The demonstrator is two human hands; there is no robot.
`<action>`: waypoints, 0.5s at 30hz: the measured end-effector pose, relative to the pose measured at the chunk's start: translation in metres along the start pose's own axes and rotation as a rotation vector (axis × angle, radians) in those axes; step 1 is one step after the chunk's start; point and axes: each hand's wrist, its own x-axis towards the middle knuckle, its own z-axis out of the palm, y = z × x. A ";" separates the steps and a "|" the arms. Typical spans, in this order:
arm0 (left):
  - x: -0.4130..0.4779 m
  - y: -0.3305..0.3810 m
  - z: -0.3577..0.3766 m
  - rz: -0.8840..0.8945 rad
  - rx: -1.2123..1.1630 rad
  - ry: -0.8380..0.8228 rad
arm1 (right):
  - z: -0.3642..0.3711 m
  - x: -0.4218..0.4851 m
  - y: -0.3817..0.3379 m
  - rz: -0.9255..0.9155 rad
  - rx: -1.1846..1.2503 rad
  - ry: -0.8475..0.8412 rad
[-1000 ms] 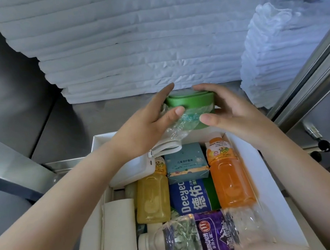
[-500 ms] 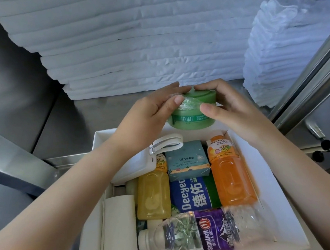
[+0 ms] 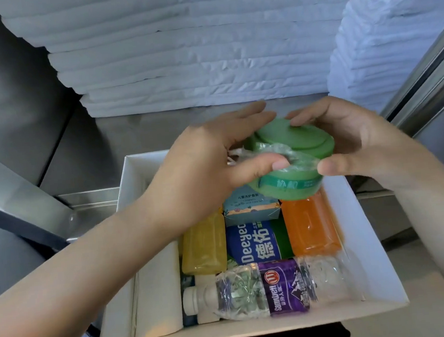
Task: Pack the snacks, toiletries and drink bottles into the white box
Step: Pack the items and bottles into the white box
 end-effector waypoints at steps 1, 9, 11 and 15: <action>-0.007 0.003 0.002 -0.009 -0.023 -0.019 | 0.000 -0.005 -0.001 0.031 -0.029 -0.046; -0.043 -0.007 0.006 -0.108 0.051 -0.354 | 0.033 -0.018 0.001 0.239 -0.496 -0.269; -0.047 -0.011 0.009 -0.108 0.134 -0.425 | 0.043 -0.015 0.000 0.256 -0.667 -0.320; -0.051 -0.020 0.017 -0.081 0.312 -0.525 | 0.058 -0.008 0.001 0.268 -0.894 -0.371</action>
